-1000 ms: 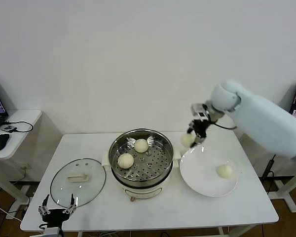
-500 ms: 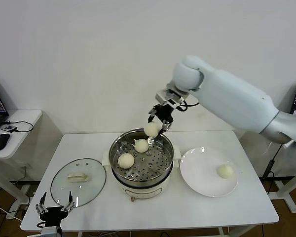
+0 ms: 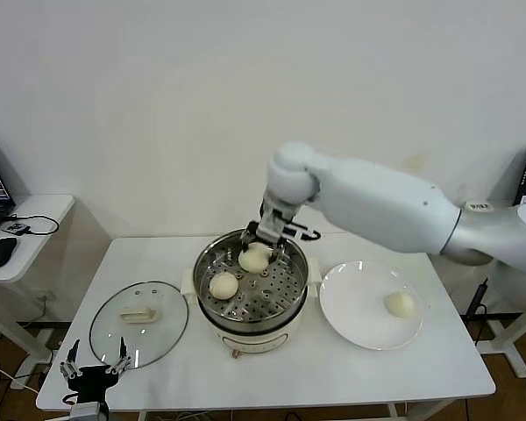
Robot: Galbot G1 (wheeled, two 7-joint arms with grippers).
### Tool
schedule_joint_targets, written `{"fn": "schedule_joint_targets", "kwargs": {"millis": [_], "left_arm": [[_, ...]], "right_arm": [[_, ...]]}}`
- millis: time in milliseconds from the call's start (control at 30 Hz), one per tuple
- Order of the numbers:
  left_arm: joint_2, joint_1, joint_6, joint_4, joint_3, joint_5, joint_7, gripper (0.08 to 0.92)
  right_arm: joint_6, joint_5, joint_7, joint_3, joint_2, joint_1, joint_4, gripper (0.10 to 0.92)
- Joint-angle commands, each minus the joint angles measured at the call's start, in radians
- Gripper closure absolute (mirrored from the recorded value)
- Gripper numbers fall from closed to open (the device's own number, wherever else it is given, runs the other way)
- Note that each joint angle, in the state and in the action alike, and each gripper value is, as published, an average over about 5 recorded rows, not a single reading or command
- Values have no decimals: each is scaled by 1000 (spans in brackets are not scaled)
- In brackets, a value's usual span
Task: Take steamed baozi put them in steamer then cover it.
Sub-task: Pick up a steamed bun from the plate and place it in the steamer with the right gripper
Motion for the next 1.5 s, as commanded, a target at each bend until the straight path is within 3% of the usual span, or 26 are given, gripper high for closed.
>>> {"fn": "schedule_joint_targets", "kwargs": {"millis": [33, 1200, 1300, 1500], "left_arm": [[-2, 2, 2, -12, 2, 1, 4, 177], [-8, 5, 4, -18, 10, -1, 11, 177], [-8, 5, 4, -19, 9, -2, 11, 177], [-11, 2, 4, -16, 14, -1, 11, 177]], "right_arm": [[87, -156, 59, -64, 25, -47, 92, 431], [88, -106, 71, -131, 15, -46, 119, 431], [78, -100, 84, -121, 13, -44, 117, 390], [60, -71, 92, -77, -4, -5, 102, 235]]}}
